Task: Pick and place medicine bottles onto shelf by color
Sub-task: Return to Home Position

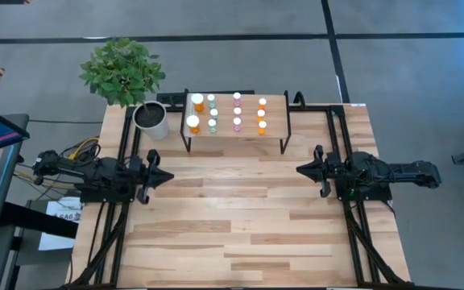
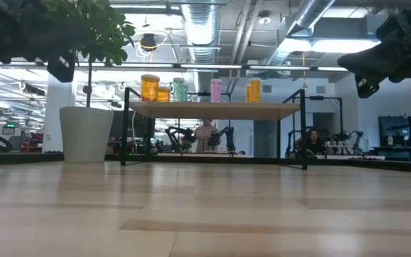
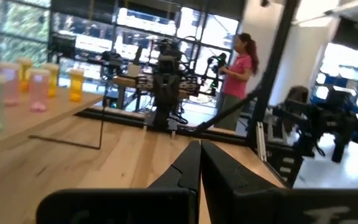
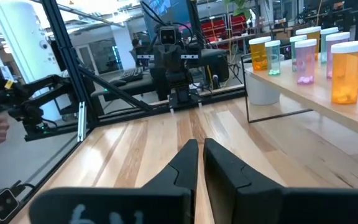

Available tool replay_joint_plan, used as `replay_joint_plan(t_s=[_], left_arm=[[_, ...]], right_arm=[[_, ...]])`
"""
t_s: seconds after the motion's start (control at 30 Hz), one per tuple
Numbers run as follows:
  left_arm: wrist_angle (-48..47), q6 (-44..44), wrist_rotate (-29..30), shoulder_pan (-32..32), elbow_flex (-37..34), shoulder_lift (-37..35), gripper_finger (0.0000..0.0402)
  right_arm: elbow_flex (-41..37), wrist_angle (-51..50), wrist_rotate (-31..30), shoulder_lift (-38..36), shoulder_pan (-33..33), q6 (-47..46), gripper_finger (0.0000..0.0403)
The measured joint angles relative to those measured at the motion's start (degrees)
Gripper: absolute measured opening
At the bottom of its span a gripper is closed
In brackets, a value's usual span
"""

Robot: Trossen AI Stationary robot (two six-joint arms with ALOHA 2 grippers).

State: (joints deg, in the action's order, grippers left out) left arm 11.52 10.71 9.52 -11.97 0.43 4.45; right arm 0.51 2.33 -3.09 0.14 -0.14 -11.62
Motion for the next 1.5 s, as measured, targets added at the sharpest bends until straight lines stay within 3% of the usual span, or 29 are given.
replay_joint_plan(t_s=[0.13,0.47,1.5], left_arm=[[-0.91,3.38,2.25,0.00,-0.02,0.00,0.0000],[-10.08,2.43,1.32,0.02,0.55,0.57,0.0000],[-10.81,2.32,1.63,0.01,0.87,0.52,0.0000]], right_arm=[[-0.02,-0.04,0.00,0.00,0.00,0.00,0.0051],[-0.04,-0.13,0.00,0.02,0.00,0.00,0.0052],[-0.07,-0.15,0.00,0.00,0.00,0.00,0.0052]])
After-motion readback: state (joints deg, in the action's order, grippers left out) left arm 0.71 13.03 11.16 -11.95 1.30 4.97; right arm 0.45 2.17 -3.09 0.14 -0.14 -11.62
